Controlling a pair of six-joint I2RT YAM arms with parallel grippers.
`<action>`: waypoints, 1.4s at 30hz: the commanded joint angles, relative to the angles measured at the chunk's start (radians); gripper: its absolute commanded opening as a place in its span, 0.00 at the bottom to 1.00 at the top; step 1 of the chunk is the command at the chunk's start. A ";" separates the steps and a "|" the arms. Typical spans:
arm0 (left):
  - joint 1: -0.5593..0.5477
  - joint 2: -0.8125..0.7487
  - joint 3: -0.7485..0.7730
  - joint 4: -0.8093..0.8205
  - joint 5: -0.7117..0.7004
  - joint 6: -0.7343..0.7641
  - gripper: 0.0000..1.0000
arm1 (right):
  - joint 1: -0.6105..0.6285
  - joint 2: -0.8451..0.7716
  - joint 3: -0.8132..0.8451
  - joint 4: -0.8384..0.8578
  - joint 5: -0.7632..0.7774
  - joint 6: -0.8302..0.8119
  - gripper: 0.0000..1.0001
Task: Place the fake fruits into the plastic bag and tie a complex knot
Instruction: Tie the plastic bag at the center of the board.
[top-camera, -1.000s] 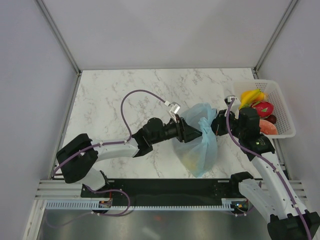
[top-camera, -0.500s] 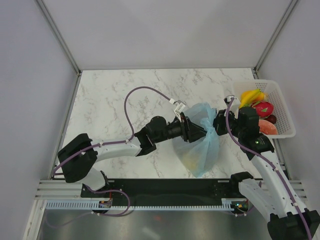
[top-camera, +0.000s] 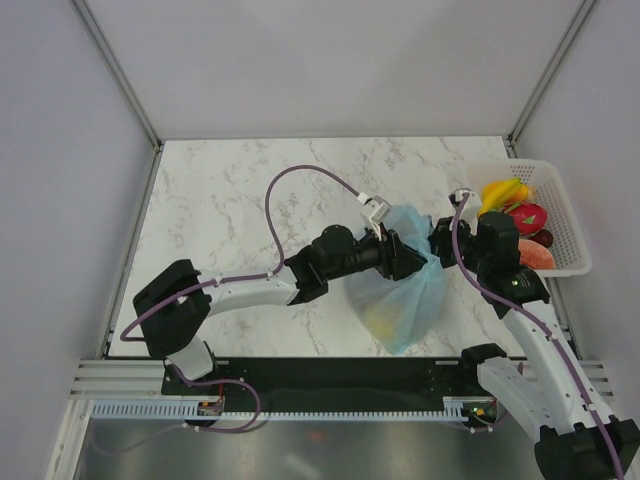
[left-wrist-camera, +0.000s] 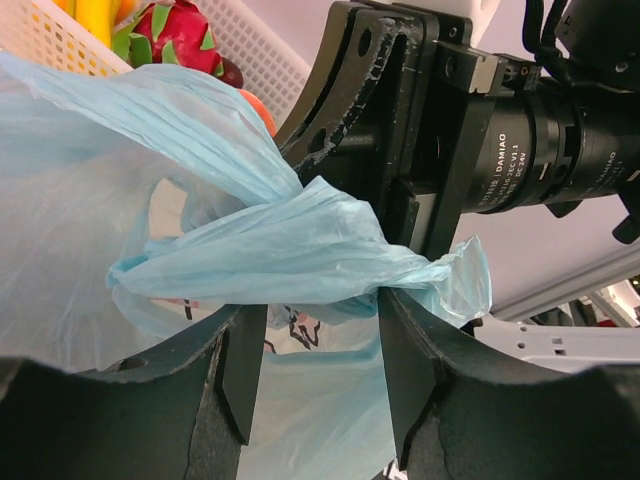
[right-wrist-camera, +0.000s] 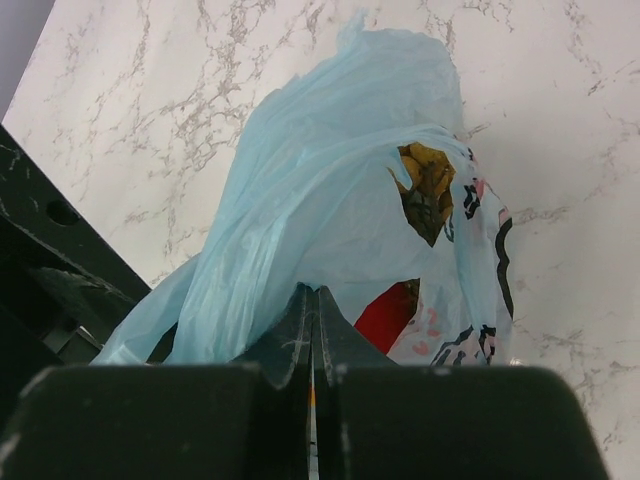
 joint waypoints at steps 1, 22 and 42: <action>-0.032 0.021 0.066 -0.001 -0.065 0.101 0.55 | 0.003 0.002 0.041 0.028 -0.018 0.000 0.00; -0.060 -0.007 0.101 -0.174 -0.140 0.205 0.02 | 0.002 -0.010 0.038 0.029 0.050 0.023 0.00; -0.035 -0.182 0.058 -0.603 -0.077 0.322 0.02 | 0.002 -0.014 0.052 0.008 0.210 0.055 0.00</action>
